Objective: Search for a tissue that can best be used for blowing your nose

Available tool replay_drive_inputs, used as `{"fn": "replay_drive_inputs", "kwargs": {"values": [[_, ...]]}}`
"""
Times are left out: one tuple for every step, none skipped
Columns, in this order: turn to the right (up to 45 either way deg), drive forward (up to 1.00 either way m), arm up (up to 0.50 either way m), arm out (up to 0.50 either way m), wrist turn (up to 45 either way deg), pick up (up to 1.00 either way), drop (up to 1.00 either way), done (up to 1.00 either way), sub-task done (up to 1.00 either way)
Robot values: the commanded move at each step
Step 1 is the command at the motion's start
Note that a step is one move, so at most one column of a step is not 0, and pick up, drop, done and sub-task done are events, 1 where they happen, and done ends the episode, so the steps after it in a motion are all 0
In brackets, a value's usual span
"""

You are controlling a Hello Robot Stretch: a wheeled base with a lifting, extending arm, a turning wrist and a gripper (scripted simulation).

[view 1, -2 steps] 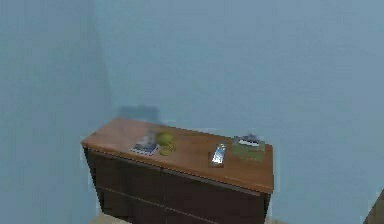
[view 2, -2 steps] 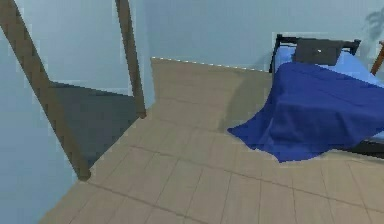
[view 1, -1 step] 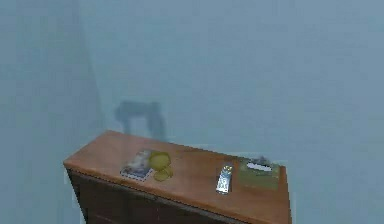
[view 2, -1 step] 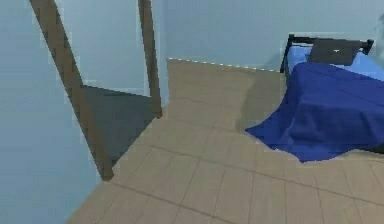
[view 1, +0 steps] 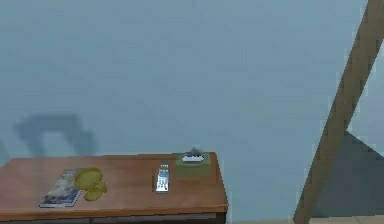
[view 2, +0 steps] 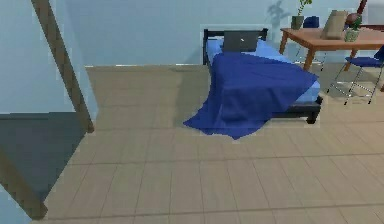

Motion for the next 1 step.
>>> {"fn": "replay_drive_inputs", "kwargs": {"values": [[0.0,0.00,0.00,0.00,0.0,0.00,0.00,1.00,0.00]]}}
